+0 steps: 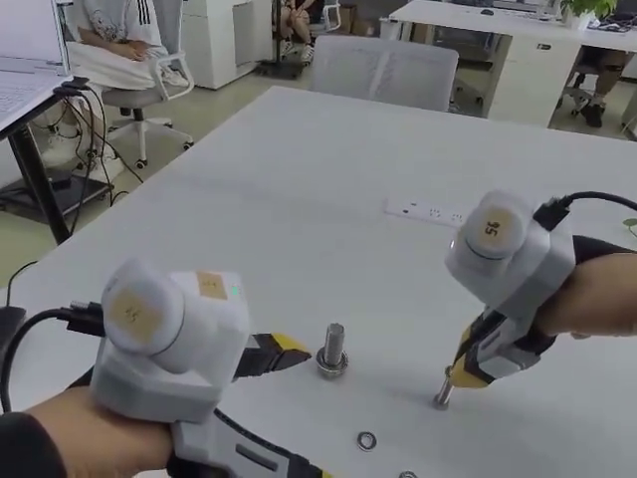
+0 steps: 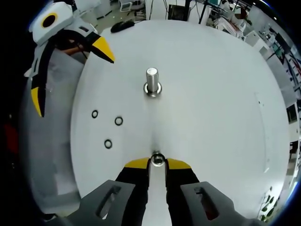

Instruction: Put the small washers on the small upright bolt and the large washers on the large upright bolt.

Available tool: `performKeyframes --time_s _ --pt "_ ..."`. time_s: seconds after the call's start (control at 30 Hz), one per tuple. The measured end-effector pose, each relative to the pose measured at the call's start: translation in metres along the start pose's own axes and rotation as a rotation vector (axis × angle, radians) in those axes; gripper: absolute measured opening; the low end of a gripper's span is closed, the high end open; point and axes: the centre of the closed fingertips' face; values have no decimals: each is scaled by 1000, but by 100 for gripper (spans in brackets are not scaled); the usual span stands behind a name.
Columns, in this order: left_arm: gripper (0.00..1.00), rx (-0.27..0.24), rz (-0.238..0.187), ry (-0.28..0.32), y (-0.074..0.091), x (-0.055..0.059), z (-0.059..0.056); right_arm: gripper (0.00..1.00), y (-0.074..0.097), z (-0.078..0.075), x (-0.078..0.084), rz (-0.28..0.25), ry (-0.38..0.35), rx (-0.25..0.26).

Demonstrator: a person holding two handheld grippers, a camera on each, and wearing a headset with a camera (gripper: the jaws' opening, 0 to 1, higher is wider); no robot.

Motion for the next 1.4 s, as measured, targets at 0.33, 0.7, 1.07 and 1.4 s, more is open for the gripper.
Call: performKeyframes --time_s 0.33,0.7,1.07,1.4 --pt "91 -6 4 4 0 1 2 13 -15 0 5 1 -9 -18" --pt "91 -7 10 9 -1 2 3 13 -35 0 8 -10 -26 -21" --pt "91 -8 15 10 -2 3 3 13 -40 1 11 -9 -7 -11" --pt "91 -8 12 12 -2 3 3 14 -40 1 12 -5 10 -10"
Point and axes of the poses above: the centre of the closed fingertips' face, and the gripper's own axes: y roughly backward along the fingers, z roughly to its left, x roughly out of its underside, and after that the axes turned 14 degrees about y, right-handed
